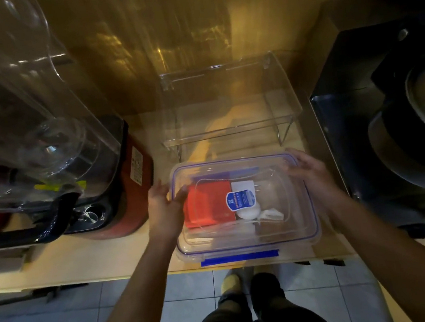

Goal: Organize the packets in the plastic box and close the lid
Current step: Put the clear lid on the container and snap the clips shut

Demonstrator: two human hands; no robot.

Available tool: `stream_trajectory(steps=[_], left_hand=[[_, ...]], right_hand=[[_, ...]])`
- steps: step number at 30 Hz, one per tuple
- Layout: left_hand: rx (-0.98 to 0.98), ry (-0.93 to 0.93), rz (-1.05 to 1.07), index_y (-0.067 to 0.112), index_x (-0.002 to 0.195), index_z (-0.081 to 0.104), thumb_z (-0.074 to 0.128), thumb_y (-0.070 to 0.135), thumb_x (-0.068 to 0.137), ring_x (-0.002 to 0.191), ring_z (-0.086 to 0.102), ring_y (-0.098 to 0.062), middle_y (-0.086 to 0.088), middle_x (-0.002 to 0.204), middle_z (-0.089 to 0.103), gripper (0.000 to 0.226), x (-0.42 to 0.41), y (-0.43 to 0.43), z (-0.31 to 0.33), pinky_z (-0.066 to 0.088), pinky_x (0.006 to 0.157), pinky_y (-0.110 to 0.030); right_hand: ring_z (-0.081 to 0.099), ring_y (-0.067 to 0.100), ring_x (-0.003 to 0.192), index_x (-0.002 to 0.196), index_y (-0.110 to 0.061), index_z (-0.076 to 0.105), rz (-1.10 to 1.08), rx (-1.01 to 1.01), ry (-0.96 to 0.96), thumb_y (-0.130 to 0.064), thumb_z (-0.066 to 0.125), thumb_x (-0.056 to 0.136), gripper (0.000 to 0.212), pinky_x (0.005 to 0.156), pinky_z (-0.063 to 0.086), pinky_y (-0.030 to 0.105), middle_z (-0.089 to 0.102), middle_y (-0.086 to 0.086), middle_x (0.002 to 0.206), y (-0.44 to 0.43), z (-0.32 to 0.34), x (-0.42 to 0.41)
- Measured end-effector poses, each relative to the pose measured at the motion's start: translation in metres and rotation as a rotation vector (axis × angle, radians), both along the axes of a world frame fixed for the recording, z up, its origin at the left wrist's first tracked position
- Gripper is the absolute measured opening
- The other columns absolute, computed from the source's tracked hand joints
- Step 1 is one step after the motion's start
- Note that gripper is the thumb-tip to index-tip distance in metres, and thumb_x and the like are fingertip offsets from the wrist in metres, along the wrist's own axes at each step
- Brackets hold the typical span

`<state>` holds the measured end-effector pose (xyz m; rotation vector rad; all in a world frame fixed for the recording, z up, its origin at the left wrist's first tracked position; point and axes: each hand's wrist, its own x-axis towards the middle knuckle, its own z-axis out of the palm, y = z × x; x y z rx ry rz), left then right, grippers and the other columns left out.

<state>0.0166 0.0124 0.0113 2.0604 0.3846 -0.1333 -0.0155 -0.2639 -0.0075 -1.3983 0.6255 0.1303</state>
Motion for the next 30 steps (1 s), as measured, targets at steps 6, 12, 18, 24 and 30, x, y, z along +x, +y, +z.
stream_trajectory(steps=[6,12,18,24,30], left_hand=[[0.054,0.032,-0.063,0.007,0.121,0.058,0.059,0.034,0.087,0.116,0.052,-0.029,-0.015,0.126,0.058,0.044,0.009,0.007,-0.006,0.039,0.103,-0.047],[-0.063,0.069,-0.048,0.015,0.127,0.054,0.061,0.042,0.084,0.117,0.054,-0.027,-0.011,0.127,0.060,0.051,0.003,0.017,-0.011,0.044,0.100,-0.049],[-0.145,0.141,0.004,0.022,0.143,0.025,0.057,0.050,0.083,0.131,0.038,-0.028,-0.007,0.148,0.037,0.074,-0.009,0.027,-0.022,0.035,0.099,-0.038],[-0.288,0.091,-0.125,0.028,0.134,0.039,0.052,0.032,0.092,0.089,0.058,0.010,0.010,0.114,0.056,0.045,-0.035,0.024,-0.032,0.047,0.063,-0.002],[-0.268,0.069,-0.103,0.024,0.132,0.042,0.052,0.030,0.093,0.090,0.056,-0.002,0.012,0.104,0.055,0.041,-0.008,0.009,-0.029,0.041,0.059,-0.004]], right_hand=[[0.066,0.020,0.096,0.133,-0.019,0.049,-0.065,0.025,0.026,-0.011,0.065,0.082,0.054,0.072,0.056,0.033,0.064,0.005,0.118,0.010,-0.013,-0.008],[0.066,0.018,0.094,0.119,-0.030,0.058,-0.028,-0.117,0.050,-0.026,0.061,0.088,0.032,0.078,0.056,0.037,0.065,0.001,0.113,0.018,-0.012,-0.002],[0.068,0.004,0.075,0.105,-0.041,0.057,0.052,-0.238,0.049,-0.036,0.065,0.082,0.025,0.053,0.053,0.019,0.069,-0.009,0.096,0.024,-0.019,-0.023],[0.064,0.015,0.096,0.132,-0.035,0.043,0.066,-0.196,0.057,-0.034,0.063,0.085,0.051,0.076,0.057,0.038,0.063,-0.005,0.110,0.025,-0.031,-0.040],[0.065,0.012,0.082,0.123,-0.032,0.050,0.028,-0.270,0.060,-0.032,0.057,0.089,0.035,0.054,0.054,0.024,0.065,-0.003,0.102,0.025,-0.019,-0.017]])
